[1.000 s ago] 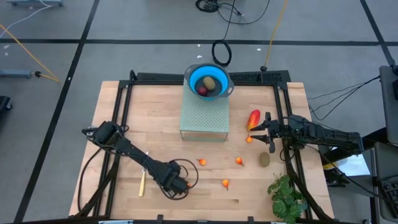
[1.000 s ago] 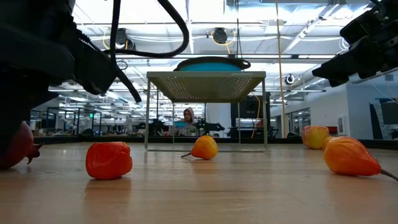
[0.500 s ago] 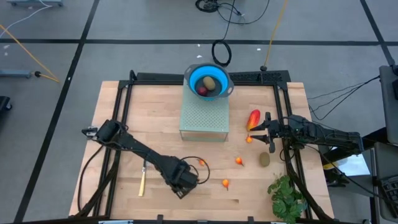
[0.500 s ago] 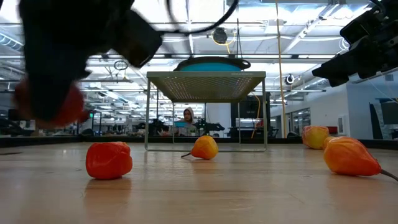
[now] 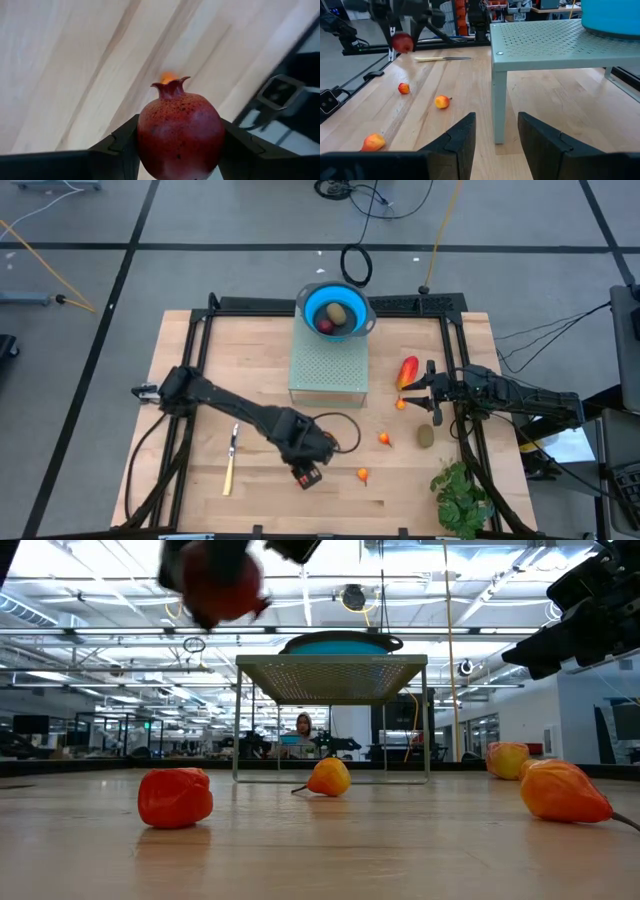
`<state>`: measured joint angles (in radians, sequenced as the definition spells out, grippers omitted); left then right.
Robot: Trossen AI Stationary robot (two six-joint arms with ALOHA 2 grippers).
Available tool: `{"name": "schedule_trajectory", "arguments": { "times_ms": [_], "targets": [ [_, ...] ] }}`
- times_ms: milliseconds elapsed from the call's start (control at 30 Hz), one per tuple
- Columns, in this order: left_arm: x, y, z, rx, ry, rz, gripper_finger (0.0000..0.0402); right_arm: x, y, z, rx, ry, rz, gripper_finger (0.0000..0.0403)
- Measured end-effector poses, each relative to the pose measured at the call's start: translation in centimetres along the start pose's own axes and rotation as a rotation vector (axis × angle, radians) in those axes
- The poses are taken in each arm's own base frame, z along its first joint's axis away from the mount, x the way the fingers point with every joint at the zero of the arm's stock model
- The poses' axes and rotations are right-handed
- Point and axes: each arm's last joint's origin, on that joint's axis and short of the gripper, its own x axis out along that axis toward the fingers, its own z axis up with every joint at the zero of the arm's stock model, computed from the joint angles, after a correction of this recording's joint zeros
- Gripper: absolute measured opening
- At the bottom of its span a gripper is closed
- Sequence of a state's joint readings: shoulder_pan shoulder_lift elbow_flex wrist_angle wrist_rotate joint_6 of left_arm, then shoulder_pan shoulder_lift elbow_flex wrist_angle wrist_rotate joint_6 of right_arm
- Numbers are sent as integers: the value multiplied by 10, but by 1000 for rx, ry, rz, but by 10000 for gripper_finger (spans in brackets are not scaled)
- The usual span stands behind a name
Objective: Pick & Place Fruit
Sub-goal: Put the pomegranate into the blue strainer bowl on the shelf
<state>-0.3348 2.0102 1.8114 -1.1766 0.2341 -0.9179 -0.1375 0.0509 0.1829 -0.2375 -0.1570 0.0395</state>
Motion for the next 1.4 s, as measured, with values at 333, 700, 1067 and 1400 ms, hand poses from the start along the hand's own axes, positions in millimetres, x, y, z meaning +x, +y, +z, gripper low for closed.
{"name": "schedule_trajectory", "arguments": {
  "times_ms": [333, 700, 1067, 1400],
  "targets": [
    [-42, 2, 28, 36, -123, -97, 197, 0, 0, 0, -3, 0, 0, 139],
    [-75, 14, 53, 73, -251, -137, 198, 0, 0, 0, -3, 0, 0, 139],
    [-92, 26, 79, 155, -381, -193, 198, 0, 0, 0, -3, 0, 0, 139],
    [-115, 25, 110, 443, -713, -273, 198, 0, 0, 0, -3, 0, 0, 139]
  ]
}}
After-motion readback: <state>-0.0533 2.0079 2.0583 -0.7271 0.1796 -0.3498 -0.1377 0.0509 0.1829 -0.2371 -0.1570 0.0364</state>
